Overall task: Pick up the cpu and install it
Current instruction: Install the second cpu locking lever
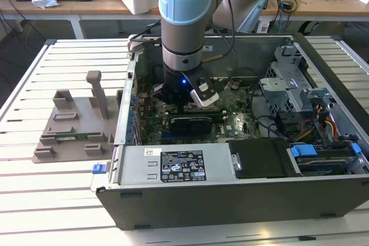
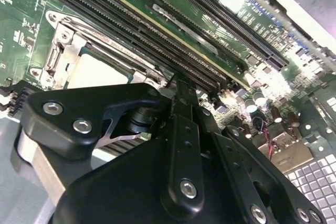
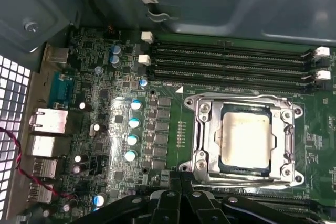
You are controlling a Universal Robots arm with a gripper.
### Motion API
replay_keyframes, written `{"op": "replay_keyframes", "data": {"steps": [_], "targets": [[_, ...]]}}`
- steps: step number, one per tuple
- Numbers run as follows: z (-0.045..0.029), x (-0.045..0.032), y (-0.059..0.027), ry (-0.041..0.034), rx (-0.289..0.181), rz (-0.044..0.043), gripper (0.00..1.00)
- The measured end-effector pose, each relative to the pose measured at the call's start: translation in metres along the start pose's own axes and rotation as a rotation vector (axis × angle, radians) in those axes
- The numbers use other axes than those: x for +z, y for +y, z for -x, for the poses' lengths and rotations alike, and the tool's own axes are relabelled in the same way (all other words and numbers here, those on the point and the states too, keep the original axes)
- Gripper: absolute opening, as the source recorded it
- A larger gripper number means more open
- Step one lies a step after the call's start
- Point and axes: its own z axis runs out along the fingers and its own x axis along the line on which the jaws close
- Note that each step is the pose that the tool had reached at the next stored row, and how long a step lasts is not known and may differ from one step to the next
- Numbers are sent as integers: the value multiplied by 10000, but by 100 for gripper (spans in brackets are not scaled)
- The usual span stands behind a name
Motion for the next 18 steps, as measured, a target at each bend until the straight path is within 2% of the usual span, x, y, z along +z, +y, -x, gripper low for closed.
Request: {"op": "replay_keyframes", "data": {"steps": [3, 7, 12, 16, 17, 18], "targets": [[4, 30, 46, 2, -29, 41, 11], [6, 49, 55, 2, -42, 88, 11], [30, 60, 53, -14, -46, 246, 11], [37, -46, 80, -10, -48, 231, 11], [52, -53, 92, -3, -47, 158, 11], [73, -52, 100, 14, -44, 24, 11]]}}
